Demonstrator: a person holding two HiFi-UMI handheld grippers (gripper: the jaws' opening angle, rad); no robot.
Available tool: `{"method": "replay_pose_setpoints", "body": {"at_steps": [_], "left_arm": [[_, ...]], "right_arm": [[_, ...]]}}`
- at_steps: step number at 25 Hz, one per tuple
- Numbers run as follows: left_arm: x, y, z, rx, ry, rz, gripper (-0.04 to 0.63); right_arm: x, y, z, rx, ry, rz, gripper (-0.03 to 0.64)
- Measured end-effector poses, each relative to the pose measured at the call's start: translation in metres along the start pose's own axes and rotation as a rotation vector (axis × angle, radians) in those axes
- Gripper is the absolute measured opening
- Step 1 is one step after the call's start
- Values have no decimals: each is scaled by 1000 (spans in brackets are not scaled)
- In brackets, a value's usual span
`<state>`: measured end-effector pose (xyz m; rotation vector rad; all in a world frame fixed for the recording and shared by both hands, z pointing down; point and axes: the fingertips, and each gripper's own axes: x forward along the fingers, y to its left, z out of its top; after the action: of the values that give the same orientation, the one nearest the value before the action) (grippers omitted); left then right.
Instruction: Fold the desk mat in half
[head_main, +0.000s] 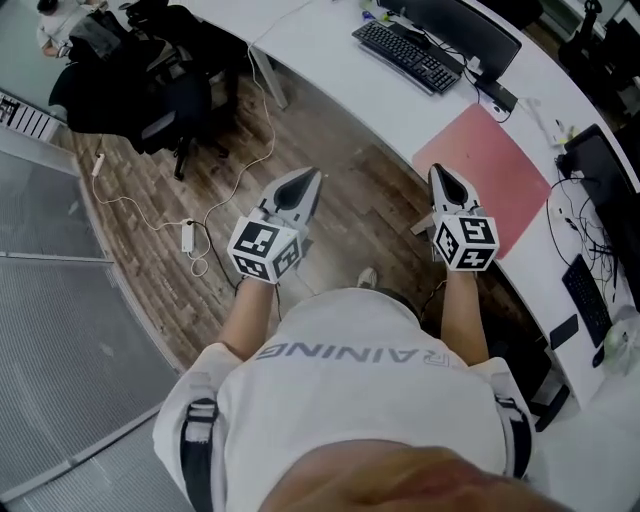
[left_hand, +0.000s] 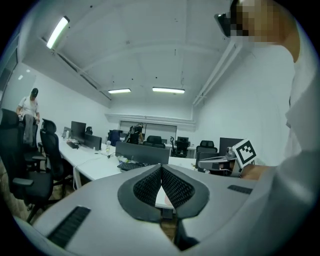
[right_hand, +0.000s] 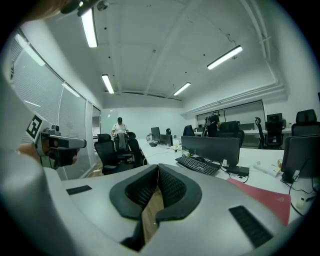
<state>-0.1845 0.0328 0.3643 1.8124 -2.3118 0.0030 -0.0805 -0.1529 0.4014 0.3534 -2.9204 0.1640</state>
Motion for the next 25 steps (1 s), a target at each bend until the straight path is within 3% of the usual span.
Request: {"method": "replay_pose_setpoints", "body": {"at_steps": [6,13,22,25], "left_arm": [[71,-20,3,26,25,-76,28],[128,-20,3,23,58,-170,28],[194,29,4,1,80,-331,28],[221,51,12,5,70,-401,28]], "right_arm": [[5,-66,-6,26,5,-70,25],[11,-105,-12,42,27,-161,24],[47,-121,-5,52,69,-341,24],[64,-118,0,3,110,-415,24]]}}
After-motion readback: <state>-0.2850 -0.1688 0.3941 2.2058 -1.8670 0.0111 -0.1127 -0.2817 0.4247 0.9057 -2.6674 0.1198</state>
